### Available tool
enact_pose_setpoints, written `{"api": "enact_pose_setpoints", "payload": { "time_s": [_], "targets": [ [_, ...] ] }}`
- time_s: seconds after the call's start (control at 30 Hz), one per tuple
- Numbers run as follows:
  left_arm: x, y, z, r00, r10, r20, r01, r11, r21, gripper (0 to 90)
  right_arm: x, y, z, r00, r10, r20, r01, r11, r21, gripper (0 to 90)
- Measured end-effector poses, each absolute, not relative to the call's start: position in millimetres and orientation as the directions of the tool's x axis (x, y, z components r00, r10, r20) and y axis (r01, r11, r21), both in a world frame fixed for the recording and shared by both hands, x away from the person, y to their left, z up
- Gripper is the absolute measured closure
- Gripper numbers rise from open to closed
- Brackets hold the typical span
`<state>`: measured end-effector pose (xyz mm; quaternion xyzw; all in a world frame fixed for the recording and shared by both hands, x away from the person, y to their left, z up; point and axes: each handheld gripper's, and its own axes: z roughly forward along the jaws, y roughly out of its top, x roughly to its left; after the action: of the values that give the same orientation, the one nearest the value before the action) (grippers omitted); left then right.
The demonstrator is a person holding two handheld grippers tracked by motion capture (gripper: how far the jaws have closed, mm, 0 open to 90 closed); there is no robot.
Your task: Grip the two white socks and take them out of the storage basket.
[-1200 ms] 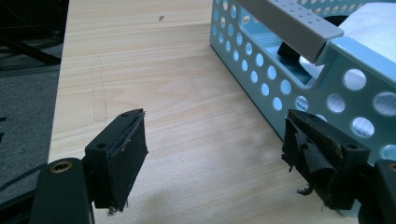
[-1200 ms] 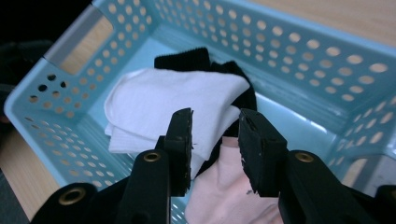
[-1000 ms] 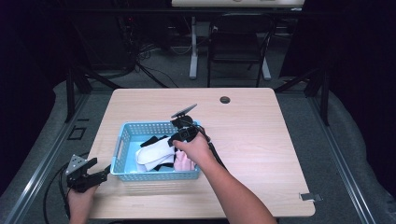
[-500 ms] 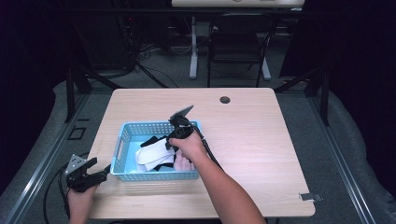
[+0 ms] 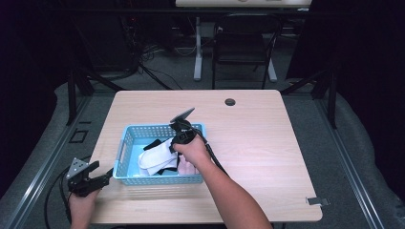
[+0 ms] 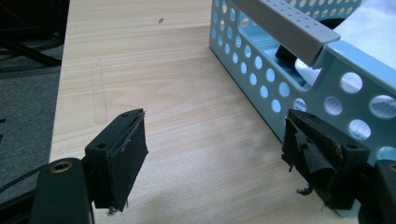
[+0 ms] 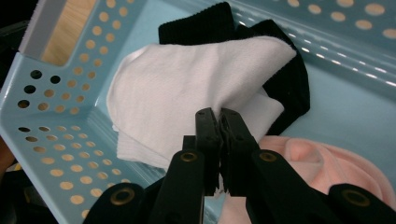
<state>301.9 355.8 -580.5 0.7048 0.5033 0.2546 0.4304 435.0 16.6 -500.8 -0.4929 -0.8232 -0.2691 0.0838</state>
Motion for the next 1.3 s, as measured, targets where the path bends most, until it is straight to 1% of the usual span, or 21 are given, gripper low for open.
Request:
{"api": "enact_pose_setpoints", "payload": {
  "time_s": [0.07, 0.2, 0.23, 0.3, 0.37, 0.4, 0.43, 0.5, 0.6, 0.63, 0.7, 0.8, 0.87, 0.9, 0.97, 1.0, 1.03, 1.07, 1.2, 1.23, 1.3],
  "targets": [
    [301.9, 356.2, -580.8, 0.361, 0.929, -0.077, 0.491, -0.12, 0.863, 21.8, 428.2, 18.5, -492.1, -0.548, 0.748, 0.375, 0.82, 0.39, 0.42, 87.2],
    [302.0, 356.0, -581.0, 0.361, 0.93, -0.076, 0.492, -0.121, 0.862, 21.8, 411.5, 23.7, -476.7, -0.638, 0.719, 0.274, 0.718, 0.428, 0.549, 87.2],
    [302.0, 355.8, -580.8, 0.362, 0.929, -0.074, 0.491, -0.123, 0.862, 21.8, 408.3, 24.5, -474.2, -0.643, 0.721, 0.257, 0.704, 0.423, 0.571, 87.2],
    [301.9, 355.7, -580.7, 0.363, 0.929, -0.074, 0.491, -0.123, 0.862, 21.8, 400.0, 24.8, -466.2, -0.679, 0.71, 0.186, 0.637, 0.443, 0.63, 87.2],
    [301.8, 355.8, -580.7, 0.363, 0.929, -0.074, 0.491, -0.124, 0.862, 21.8, 397.1, 24.6, -463.7, -0.687, 0.708, 0.165, 0.616, 0.447, 0.649, 87.2],
    [301.7, 356.1, -580.8, 0.361, 0.93, -0.075, 0.491, -0.121, 0.862, 21.8, 387.3, 22.2, -454.1, -0.705, 0.7, 0.115, 0.563, 0.454, 0.691, 87.3],
    [301.8, 356.2, -581.1, 0.358, 0.93, -0.077, 0.488, -0.116, 0.865, 21.8, 383.4, 21.8, -451.7, -0.706, 0.701, 0.103, 0.543, 0.442, 0.714, 87.3],
    [301.7, 356.4, -581.2, 0.355, 0.931, -0.079, 0.484, -0.111, 0.868, 21.8, 372.7, 17.0, -441.9, -0.722, 0.691, 0.041, 0.475, 0.451, 0.756, 87.5],
    [301.8, 356.7, -581.1, 0.35, 0.933, -0.081, 0.488, -0.108, 0.866, 21.8, 364.8, 13.3, -435.3, -0.725, 0.688, 0.032, 0.444, 0.432, 0.785, 87.7],
    [301.8, 356.7, -581.0, 0.35, 0.933, -0.08, 0.486, -0.108, 0.867, 21.8, 355.6, 8.2, -429.1, -0.726, 0.688, 0.012, 0.4, 0.408, 0.82, 87.8],
    [302.0, 356.5, -581.0, 0.349, 0.934, -0.078, 0.487, -0.109, 0.866, 21.8, 348.5, 2.4, -426.3, -0.726, 0.688, -0.01, 0.356, 0.388, 0.85, 87.8],
    [302.2, 356.6, -580.6, 0.349, 0.934, -0.079, 0.492, -0.111, 0.864, 21.8, 343.0, -4.0, -425.6, -0.723, 0.691, -0.013, 0.325, 0.357, 0.876, 87.8],
    [303.1, 356.1, -581.0, 0.348, 0.934, -0.082, 0.49, -0.107, 0.865, 21.8, 337.4, -13.4, -427.1, -0.715, 0.699, 0.01, 0.305, 0.298, 0.904, 87.7],
    [303.5, 355.7, -581.1, 0.349, 0.934, -0.082, 0.49, -0.107, 0.865, 21.8, 333.1, -22.2, -428.6, -0.71, 0.704, 0.027, 0.281, 0.248, 0.927, 87.7],
    [304.3, 355.1, -580.9, 0.354, 0.932, -0.077, 0.491, -0.115, 0.864, 21.8, 331.3, -26.7, -429.0, -0.702, 0.711, 0.026, 0.271, 0.232, 0.934, 87.8],
    [305.3, 353.6, -581.3, 0.356, 0.932, -0.076, 0.489, -0.116, 0.865, 21.8, 328.6, -36.0, -429.0, -0.689, 0.724, 0.042, 0.259, 0.191, 0.947, 87.8],
    [305.3, 353.6, -581.3, 0.356, 0.932, -0.076, 0.489, -0.116, 0.865, 21.8, 328.6, -36.0, -429.0, -0.689, 0.724, 0.042, 0.259, 0.191, 0.947, 87.8],
    [305.7, 353.3, -581.2, 0.358, 0.931, -0.07, 0.494, -0.125, 0.86, 21.8, 326.3, -45.5, -427.5, -0.676, 0.735, 0.051, 0.247, 0.161, 0.955, 87.8],
    [305.6, 353.8, -581.5, 0.355, 0.932, -0.073, 0.49, -0.118, 0.864, 21.8, 322.2, -60.7, -423.5, -0.657, 0.754, 0.028, 0.23, 0.164, 0.959, 87.8],
    [305.7, 354.1, -581.1, 0.352, 0.933, -0.074, 0.489, -0.116, 0.865, 21.8, 318.5, -72.8, -420.1, -0.638, 0.77, 0.015, 0.223, 0.166, 0.961, 87.8],
    [305.9, 354.0, -580.7, 0.352, 0.933, -0.072, 0.493, -0.119, 0.862, 21.8, 316.5, -80.7, -418.2, -0.632, 0.775, 0.018, 0.222, 0.158, 0.962, 87.8]
  ]
}}
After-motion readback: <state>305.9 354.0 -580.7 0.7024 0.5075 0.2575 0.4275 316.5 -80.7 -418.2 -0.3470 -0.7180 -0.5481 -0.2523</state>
